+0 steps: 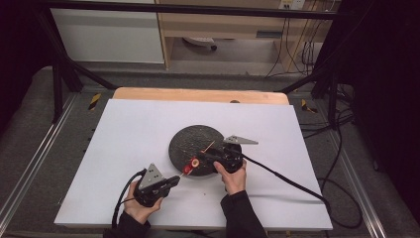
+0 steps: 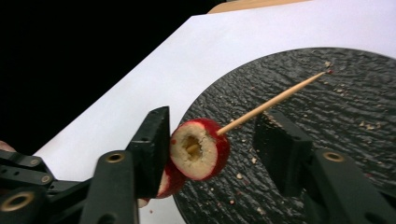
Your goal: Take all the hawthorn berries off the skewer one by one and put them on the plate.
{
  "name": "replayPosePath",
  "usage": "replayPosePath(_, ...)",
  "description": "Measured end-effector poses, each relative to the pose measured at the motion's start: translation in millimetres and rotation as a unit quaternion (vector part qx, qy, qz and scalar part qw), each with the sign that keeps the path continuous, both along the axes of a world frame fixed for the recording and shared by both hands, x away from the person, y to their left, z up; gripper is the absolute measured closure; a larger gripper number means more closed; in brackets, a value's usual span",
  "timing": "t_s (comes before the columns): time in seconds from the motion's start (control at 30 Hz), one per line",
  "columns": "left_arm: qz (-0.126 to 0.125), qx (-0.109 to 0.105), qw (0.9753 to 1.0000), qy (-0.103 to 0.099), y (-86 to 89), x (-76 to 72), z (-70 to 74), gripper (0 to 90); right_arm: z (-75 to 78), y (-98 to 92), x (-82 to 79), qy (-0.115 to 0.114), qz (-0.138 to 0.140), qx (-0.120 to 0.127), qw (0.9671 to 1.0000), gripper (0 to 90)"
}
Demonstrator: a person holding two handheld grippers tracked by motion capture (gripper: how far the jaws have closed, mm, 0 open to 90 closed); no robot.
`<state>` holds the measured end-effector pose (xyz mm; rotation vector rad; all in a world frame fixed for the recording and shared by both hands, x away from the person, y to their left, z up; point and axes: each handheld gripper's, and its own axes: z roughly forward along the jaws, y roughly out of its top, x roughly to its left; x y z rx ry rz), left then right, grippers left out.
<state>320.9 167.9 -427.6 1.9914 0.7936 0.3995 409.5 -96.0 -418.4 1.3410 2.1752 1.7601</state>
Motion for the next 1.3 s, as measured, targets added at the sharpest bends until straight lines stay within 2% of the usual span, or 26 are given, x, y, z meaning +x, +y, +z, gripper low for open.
replayPosePath(0.17, -0.001, 0.002, 1.0, 0.0, -0.7, -0.1, -0.5, 88.5, -0.8, 0.6, 0.4, 0.012, 0.011, 0.011, 0.9998, 58.1)
replayPosePath(0.27, -0.001, 0.001, 1.0, -0.001, -0.7, -0.4, -0.6, 88.5, -0.5, 0.3, 0.5, 0.014, 0.011, 0.011, 0.9998, 59.8)
replayPosePath(0.53, -0.001, -0.007, 0.9999, -0.012, -0.6, -2.2, 3.1, 88.5, 6.4, -3.1, 2.6, 0.016, 0.013, 0.031, 0.9993, 62.8)
replayPosePath(0.87, 0.0, -0.016, 0.9996, -0.021, 2.8, -4.5, 7.5, 88.5, 19.8, -12.3, 8.6, 0.003, -0.008, 0.04, 0.9992, 64.1)
replayPosePath(1.03, -0.002, -0.019, 0.9996, -0.023, 5.1, -5.1, 9.0, 88.5, 35.2, -25.8, 18.4, -0.007, -0.031, 0.041, 0.9986, 64.4)
replayPosePath(1.3, 0.0, -0.018, 0.9996, -0.023, 6.9, -4.0, 8.7, 88.5, 47.9, -38.4, 31.7, -0.02, -0.05, 0.028, 0.9982, 64.4)
